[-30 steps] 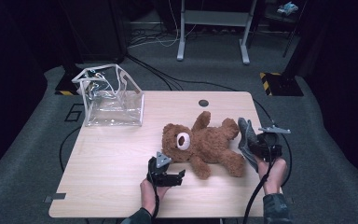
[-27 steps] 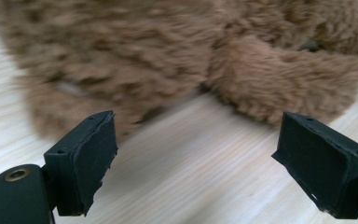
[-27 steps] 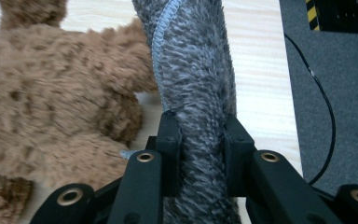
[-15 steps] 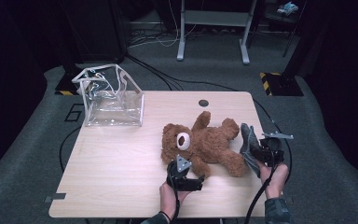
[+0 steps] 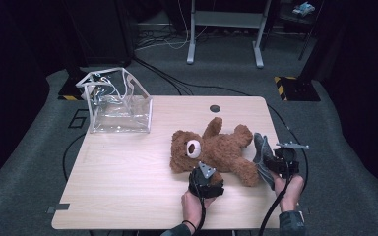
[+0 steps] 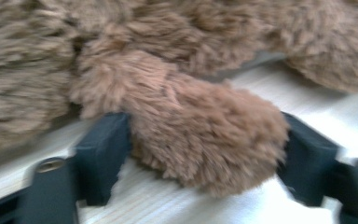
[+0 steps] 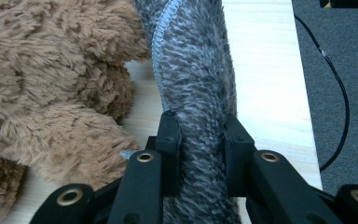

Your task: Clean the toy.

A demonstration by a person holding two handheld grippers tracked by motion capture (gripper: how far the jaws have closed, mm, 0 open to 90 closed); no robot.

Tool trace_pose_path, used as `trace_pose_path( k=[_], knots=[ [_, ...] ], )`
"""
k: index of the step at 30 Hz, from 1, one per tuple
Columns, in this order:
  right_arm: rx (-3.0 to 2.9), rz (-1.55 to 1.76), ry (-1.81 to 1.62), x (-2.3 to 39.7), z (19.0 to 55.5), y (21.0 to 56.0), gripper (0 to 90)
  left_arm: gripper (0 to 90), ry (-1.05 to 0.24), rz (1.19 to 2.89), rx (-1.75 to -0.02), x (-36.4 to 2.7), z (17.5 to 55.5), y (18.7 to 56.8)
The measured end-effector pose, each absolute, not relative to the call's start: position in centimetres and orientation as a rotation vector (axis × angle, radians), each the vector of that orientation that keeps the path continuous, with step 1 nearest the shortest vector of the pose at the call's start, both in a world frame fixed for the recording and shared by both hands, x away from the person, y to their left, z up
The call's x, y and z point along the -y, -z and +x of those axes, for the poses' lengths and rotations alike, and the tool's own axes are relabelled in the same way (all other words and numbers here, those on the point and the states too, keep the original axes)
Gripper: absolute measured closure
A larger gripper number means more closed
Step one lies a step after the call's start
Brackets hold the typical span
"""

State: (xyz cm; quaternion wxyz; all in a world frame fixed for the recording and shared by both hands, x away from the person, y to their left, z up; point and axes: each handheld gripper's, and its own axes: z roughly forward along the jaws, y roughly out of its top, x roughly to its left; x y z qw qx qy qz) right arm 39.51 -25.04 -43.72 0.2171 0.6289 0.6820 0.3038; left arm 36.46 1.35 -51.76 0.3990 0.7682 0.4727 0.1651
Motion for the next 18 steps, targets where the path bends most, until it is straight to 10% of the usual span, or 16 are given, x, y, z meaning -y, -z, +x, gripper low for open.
trace_pose_path(
  k=[18],
  knots=[
    [-1.887,1.757,-0.857,25.0,39.1,44.3,73.1,73.9,-0.319,1.903,-1.226,-3.1,36.6,52.0]
  ],
)
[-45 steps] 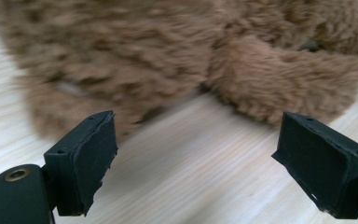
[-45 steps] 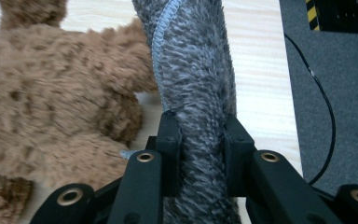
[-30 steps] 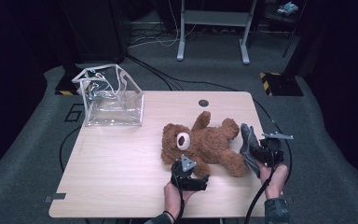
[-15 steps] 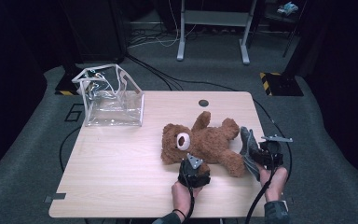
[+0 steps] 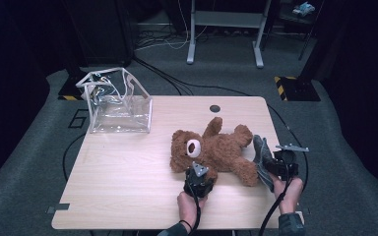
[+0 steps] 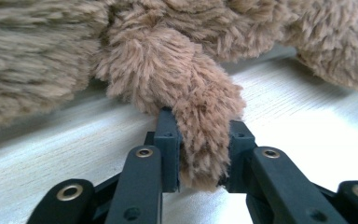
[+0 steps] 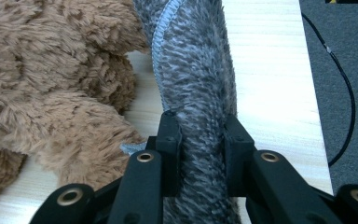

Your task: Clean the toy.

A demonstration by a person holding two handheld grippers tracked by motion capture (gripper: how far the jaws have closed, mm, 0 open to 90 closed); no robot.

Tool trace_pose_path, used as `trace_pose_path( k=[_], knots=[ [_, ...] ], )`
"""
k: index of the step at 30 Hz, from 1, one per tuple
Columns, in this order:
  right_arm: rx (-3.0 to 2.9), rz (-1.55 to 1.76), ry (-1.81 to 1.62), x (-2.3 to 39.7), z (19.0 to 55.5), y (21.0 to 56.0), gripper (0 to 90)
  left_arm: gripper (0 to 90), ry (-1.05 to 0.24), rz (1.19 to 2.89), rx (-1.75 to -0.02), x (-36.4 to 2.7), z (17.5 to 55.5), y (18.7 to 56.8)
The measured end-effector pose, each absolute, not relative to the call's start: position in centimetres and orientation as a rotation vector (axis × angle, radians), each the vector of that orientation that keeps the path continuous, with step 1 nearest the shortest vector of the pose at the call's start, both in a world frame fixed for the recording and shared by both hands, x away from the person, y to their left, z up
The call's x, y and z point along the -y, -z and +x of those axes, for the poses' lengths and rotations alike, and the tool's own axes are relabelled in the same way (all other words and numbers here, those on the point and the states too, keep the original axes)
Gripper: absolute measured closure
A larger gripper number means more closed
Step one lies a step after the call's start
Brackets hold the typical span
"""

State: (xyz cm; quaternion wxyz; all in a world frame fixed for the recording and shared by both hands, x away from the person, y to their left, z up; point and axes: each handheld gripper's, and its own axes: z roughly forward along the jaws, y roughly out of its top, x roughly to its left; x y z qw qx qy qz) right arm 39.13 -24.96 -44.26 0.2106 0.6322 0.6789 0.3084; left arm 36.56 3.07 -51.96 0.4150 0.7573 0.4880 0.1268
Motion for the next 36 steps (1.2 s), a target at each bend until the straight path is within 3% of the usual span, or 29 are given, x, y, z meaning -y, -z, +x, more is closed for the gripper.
trace_pose_path(
  k=[8,20,36],
  knots=[
    [-1.879,1.759,-0.861,25.3,39.0,44.3,73.1,74.3,-0.342,1.851,-1.167,-3.9,36.2,50.6],
    [-1.85,1.751,-0.913,25.0,38.1,44.1,73.4,74.9,-0.343,1.84,-1.109,-5.0,38.6,46.7],
    [-1.876,1.529,-1.07,20.1,36.7,39.3,74.4,73.8,-0.234,1.865,-1.155,-6.1,43.2,43.2]
  ],
)
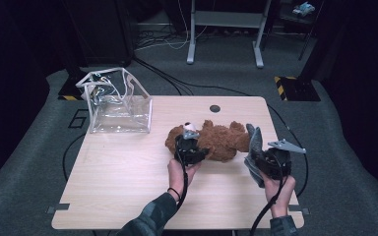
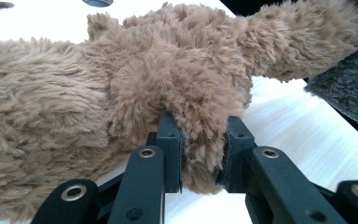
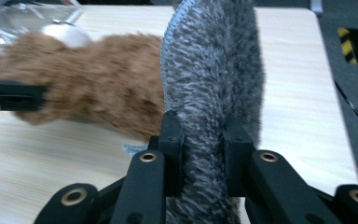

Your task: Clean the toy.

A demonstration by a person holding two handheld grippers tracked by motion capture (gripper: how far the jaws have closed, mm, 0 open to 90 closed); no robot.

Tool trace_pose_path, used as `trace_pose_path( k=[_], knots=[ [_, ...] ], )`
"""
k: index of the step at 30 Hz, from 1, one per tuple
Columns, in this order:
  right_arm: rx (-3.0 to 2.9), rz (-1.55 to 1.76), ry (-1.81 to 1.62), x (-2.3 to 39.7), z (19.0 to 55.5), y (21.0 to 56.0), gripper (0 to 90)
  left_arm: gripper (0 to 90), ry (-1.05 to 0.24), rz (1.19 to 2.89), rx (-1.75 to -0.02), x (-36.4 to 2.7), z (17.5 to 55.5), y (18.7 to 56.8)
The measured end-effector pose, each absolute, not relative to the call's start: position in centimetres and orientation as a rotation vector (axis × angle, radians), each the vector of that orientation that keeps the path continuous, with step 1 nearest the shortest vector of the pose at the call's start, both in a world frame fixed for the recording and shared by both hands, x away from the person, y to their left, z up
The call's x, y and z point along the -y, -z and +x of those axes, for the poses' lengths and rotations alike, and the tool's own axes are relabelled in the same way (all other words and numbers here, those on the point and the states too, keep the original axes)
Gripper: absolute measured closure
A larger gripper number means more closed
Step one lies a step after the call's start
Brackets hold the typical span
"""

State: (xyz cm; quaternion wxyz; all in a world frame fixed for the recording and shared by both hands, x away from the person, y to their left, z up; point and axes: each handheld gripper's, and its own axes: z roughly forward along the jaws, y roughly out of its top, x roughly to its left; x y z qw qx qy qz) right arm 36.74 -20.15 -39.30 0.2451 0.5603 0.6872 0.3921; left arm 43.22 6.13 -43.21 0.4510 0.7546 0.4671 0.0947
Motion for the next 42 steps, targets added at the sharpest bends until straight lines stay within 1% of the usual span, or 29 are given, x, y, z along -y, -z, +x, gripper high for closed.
trace_pose_path(
  k=[5,7,8,9,10,13,19,23,32,38,39,41,42],
  knots=[
    [-1.921,1.472,-1.1,17.9,37.6,38.7,74.5,73.8,-0.21,1.862,-1.169,-6.1,43.8,42.9],
    [-1.965,1.433,-1.098,16.1,38.6,38.7,74.5,73.8,-0.192,1.863,-1.181,-6.1,44.2,42.7],
    [-1.965,1.433,-1.098,16.1,38.6,38.7,74.5,73.8,-0.192,1.863,-1.181,-6.1,44.2,42.7],
    [-1.996,1.417,-1.092,14.9,39.4,38.9,74.5,73.8,-0.184,1.865,-1.182,-6.1,44.5,42.6],
    [-1.996,1.417,-1.092,14.9,39.4,38.9,74.5,73.8,-0.184,1.865,-1.182,-6.1,44.5,42.6],
    [-2.049,1.39,-1.097,12.8,41.0,39.4,74.6,73.7,-0.17,1.863,-1.19,-6.1,44.7,42.5],
    [-2.114,1.378,-1.046,10.6,42.7,40.6,74.6,73.6,-0.159,1.879,-1.185,-6.1,45.0,42.2],
    [-2.124,1.401,-1.03,10.3,43.4,41.4,74.8,73.5,-0.15,1.878,-1.192,-6.2,45.1,42.3],
    [-2.117,1.422,-0.943,10.4,44.1,41.7,75.3,73.5,-0.155,1.888,-1.182,-6.3,45.3,42.2],
    [-2.044,1.462,-0.888,12.1,44.0,41.2,75.5,73.5,-0.157,1.881,-1.191,-6.6,45.4,42.1],
    [-2.01,1.458,-0.872,13.0,44.0,41.0,75.6,73.5,-0.151,1.883,-1.194,-6.6,45.4,42.1],
    [-1.992,1.48,-0.87,13.5,43.9,40.8,75.6,73.5,-0.15,1.885,-1.188,-6.8,45.5,42.0],
    [-1.957,1.504,-0.863,14.5,43.9,40.6,75.7,73.4,-0.147,1.884,-1.193,-6.8,45.5,42.0]
  ],
)
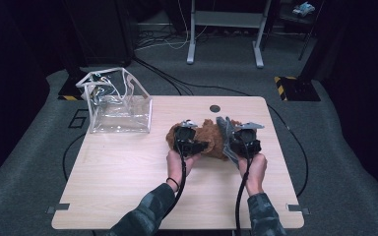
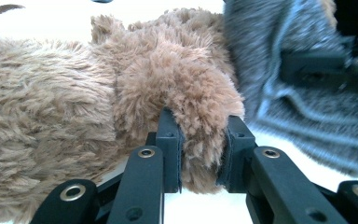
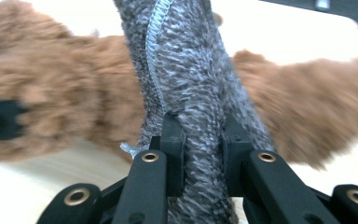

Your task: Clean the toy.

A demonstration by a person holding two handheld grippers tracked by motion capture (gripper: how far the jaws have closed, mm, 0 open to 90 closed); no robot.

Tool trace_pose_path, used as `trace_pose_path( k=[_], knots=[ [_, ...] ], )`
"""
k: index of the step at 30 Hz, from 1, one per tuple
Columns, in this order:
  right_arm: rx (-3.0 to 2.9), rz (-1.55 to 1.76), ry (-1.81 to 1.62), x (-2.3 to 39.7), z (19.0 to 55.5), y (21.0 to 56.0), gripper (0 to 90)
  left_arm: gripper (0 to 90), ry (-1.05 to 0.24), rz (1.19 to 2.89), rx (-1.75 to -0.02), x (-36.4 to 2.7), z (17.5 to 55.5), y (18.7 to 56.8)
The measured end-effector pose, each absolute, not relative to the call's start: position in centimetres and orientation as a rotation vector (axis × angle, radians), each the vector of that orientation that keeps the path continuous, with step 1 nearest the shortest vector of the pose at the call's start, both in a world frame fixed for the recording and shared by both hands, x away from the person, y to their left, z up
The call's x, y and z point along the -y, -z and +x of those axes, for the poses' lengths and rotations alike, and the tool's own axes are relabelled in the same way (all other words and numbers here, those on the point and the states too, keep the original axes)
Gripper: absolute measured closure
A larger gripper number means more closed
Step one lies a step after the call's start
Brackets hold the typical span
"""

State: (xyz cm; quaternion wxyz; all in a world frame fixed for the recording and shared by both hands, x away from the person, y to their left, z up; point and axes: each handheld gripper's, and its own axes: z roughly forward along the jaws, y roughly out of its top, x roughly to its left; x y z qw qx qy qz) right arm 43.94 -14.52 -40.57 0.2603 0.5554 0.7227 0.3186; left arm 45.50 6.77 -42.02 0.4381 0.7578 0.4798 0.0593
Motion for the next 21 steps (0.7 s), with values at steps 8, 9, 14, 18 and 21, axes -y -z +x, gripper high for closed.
trace_pose_path(
  k=[8,9,14,18,21],
  knots=[
    [-1.846,1.595,-0.82,17.9,43.7,40.5,75.9,72.8,-0.137,1.885,-1.194,-7.0,45.7,41.9],
    [-1.847,1.598,-0.827,18.1,43.7,40.6,75.9,72.7,-0.133,1.887,-1.195,-7.0,45.8,41.9],
    [-1.892,1.557,-0.88,17.1,43.1,40.5,76.1,72.5,-0.124,1.893,-1.195,-6.9,45.9,41.8],
    [-1.966,1.502,-0.957,15.0,42.6,40.2,76.2,72.4,-0.119,1.899,-1.193,-6.9,46.0,41.8],
    [-2.048,1.415,-1.027,12.5,42.1,39.6,76.2,72.4,-0.114,1.896,-1.197,-6.9,46.1,41.8]
  ],
)
